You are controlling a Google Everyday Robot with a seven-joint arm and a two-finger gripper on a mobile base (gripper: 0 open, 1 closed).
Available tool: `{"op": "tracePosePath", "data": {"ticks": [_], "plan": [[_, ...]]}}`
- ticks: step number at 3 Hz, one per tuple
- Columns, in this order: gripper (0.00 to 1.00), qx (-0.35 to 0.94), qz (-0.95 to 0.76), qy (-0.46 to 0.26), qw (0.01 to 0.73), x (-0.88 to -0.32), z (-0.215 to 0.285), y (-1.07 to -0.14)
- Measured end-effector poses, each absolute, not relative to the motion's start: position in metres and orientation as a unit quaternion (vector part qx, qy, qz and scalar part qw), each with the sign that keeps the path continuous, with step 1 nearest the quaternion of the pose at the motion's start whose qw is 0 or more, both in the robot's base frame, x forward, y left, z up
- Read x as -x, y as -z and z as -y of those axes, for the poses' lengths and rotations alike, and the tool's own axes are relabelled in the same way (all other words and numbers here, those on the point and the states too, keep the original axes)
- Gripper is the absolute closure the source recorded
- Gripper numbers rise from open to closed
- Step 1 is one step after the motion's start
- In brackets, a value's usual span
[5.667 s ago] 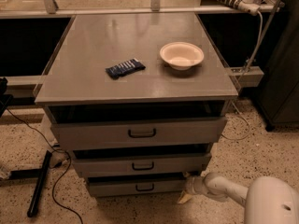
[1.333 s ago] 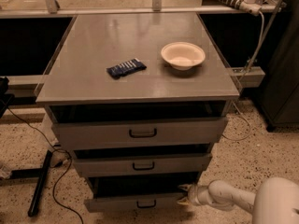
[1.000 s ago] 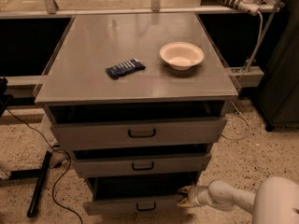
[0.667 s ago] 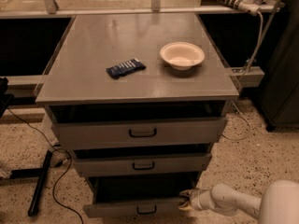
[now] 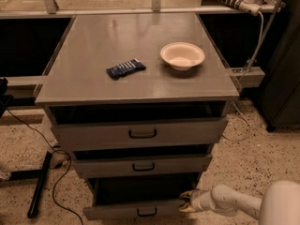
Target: Close top drawer
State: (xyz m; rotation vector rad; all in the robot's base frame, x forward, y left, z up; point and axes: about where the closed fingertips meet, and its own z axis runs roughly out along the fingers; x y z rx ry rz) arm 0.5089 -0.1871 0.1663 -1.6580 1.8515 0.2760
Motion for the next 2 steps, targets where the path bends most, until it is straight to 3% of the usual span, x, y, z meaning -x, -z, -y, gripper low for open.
{"op": "tracePosePath", "data": {"ticks": [2], "plan": [[0.35,0.634,-0.696,-0.117,0.317,-0.5016,0.1849,-0.1701]]}}
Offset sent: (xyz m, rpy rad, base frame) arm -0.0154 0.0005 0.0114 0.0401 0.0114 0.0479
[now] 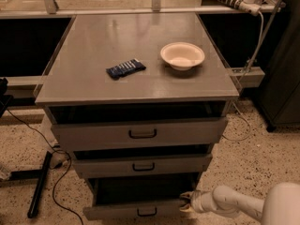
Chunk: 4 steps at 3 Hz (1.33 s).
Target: Close top drawer
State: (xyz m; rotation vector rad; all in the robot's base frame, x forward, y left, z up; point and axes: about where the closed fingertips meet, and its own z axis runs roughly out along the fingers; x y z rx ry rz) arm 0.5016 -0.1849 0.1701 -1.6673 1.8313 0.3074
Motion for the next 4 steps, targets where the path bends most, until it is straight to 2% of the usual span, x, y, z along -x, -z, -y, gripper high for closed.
{"op": "tracePosePath", "data": {"ticks": [1,2,3,4], "plan": [[0.38,0.635,-0.692,-0.131,0.316,-0.469,0.188,-0.162],[0.61,0.635,-0.692,-0.131,0.316,-0.469,0.188,-0.164],[0.84,0.630,-0.693,-0.137,0.323,-0.436,0.197,-0.157],[1.00,0.630,-0.693,-0.137,0.323,-0.437,0.196,-0.164]]}}
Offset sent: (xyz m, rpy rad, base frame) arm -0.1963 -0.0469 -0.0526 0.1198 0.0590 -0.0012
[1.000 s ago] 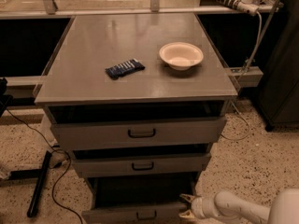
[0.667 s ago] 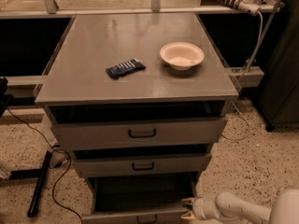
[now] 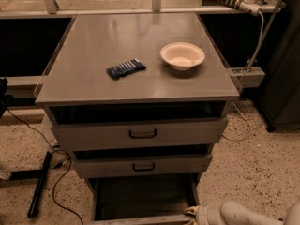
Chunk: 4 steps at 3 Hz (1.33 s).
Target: Close top drawer
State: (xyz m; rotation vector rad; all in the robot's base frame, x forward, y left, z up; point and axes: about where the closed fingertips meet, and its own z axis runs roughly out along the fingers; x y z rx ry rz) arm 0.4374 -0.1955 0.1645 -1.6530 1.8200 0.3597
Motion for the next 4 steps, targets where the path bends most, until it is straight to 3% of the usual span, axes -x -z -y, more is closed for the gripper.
{"op": "tracePosePath", "data": {"ticks": [1,2,4], "plan": [[1.00,0.626,-0.696,-0.137,0.325,-0.4209,0.1982,-0.1613],[0.81,0.626,-0.696,-0.137,0.325,-0.4207,0.1981,-0.1644],[0.35,0.626,-0.696,-0.138,0.325,-0.4207,0.1981,-0.1644]]}}
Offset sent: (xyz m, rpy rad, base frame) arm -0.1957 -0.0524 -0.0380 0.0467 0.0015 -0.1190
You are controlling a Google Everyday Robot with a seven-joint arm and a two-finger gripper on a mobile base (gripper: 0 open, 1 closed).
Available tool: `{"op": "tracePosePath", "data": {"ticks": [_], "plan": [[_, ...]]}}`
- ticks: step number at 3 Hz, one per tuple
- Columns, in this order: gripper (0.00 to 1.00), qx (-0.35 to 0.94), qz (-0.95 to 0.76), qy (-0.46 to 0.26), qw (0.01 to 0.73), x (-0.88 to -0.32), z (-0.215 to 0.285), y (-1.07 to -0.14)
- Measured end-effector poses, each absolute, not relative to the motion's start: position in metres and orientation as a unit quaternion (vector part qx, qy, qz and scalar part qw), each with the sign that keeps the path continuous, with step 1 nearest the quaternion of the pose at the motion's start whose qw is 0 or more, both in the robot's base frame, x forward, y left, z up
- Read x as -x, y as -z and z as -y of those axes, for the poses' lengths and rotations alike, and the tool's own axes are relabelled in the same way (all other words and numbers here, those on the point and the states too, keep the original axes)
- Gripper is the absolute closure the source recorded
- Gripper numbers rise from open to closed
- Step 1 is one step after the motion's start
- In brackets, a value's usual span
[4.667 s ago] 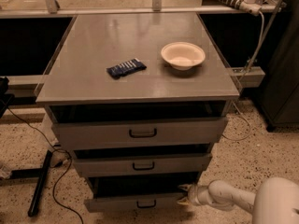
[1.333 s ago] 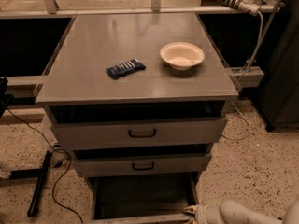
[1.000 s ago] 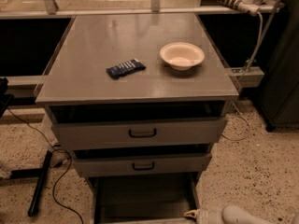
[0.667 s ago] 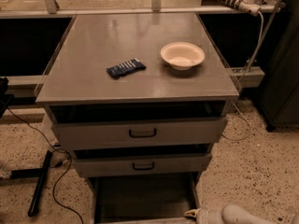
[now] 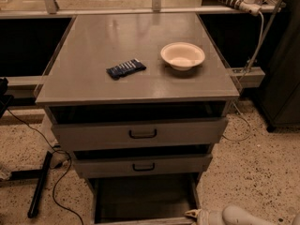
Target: Close top drawer
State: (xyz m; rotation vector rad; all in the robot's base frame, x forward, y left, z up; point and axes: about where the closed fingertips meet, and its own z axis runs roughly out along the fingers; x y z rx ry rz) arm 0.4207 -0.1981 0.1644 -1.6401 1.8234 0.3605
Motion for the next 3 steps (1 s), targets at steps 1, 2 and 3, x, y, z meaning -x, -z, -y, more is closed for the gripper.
{"op": "tracePosePath", "data": {"ticks": [1,2,3], "plan": [[0.12,0.626,-0.696,-0.138,0.325,-0.4207,0.1980,-0.1644],[0.00,0.626,-0.696,-0.138,0.325,-0.4207,0.1980,-0.1644],[0.00,0.626,-0.696,-0.138,0.325,-0.4207,0.1980,-0.1644]]}}
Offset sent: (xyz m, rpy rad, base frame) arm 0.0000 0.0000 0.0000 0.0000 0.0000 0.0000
